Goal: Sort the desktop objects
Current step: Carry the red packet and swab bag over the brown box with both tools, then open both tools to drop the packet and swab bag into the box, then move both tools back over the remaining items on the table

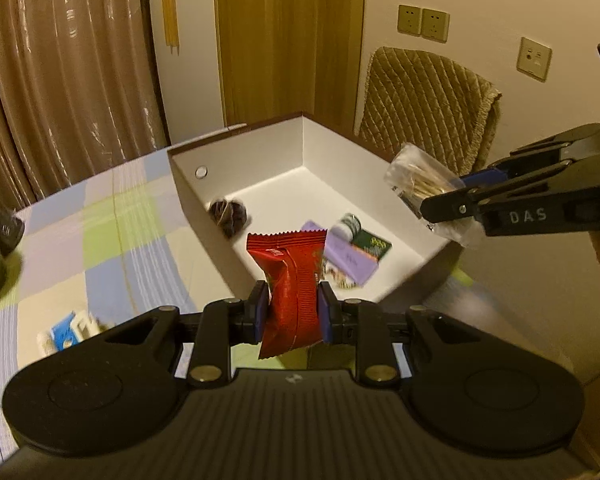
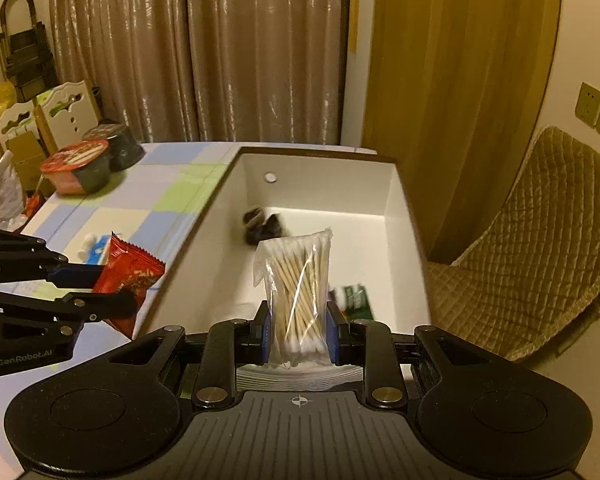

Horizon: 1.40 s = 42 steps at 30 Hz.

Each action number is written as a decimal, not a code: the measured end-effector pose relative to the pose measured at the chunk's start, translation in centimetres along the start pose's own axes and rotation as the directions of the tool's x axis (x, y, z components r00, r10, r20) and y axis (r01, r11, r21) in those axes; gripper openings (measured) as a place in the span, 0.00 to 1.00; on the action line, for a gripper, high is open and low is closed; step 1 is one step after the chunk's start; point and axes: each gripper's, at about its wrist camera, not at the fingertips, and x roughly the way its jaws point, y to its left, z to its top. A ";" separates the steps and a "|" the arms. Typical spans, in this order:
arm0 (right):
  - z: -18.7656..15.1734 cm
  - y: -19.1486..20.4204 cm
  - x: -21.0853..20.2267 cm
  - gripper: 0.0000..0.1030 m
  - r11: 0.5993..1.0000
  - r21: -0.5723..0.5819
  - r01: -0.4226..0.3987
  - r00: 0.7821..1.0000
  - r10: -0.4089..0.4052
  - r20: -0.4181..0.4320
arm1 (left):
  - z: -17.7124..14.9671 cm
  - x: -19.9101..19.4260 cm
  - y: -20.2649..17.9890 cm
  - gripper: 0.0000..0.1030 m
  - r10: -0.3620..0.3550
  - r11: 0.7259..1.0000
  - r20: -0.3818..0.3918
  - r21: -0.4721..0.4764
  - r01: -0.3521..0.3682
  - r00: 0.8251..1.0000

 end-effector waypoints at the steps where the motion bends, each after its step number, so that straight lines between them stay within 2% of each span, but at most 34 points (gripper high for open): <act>1: 0.3 -0.5 0.4 0.25 1.000 0.000 -0.003 1.000 0.003 -0.001 | 0.6 0.6 -0.2 0.21 0.004 1.000 0.002 0.002 -0.004 1.000; 7: 1.7 -2.8 3.5 0.25 1.000 -0.007 -0.025 0.999 0.024 -0.030 | 4.0 4.2 -1.7 0.21 0.008 0.999 -0.001 0.040 -0.008 1.000; 14: 1.2 -4.1 7.4 0.25 0.998 -0.034 -0.051 0.994 0.047 -0.103 | 4.8 8.9 -2.5 0.22 0.035 0.997 -0.068 0.069 -0.030 0.997; 16: 0.9 -4.2 8.1 0.25 0.997 -0.043 -0.058 0.991 0.052 -0.120 | 4.8 9.3 -2.5 0.29 0.049 0.996 -0.071 0.071 -0.044 0.996; 30: 0.5 -4.6 10.8 0.25 0.992 -0.073 -0.099 0.980 0.085 -0.181 | 4.3 7.8 -0.8 0.32 0.124 0.992 -0.044 -0.001 -0.124 0.991; 42: 1.1 -3.4 11.5 0.25 0.989 -0.098 -0.113 0.981 0.096 -0.167 | 3.8 6.7 0.4 0.34 0.160 0.986 -0.032 -0.044 -0.161 0.987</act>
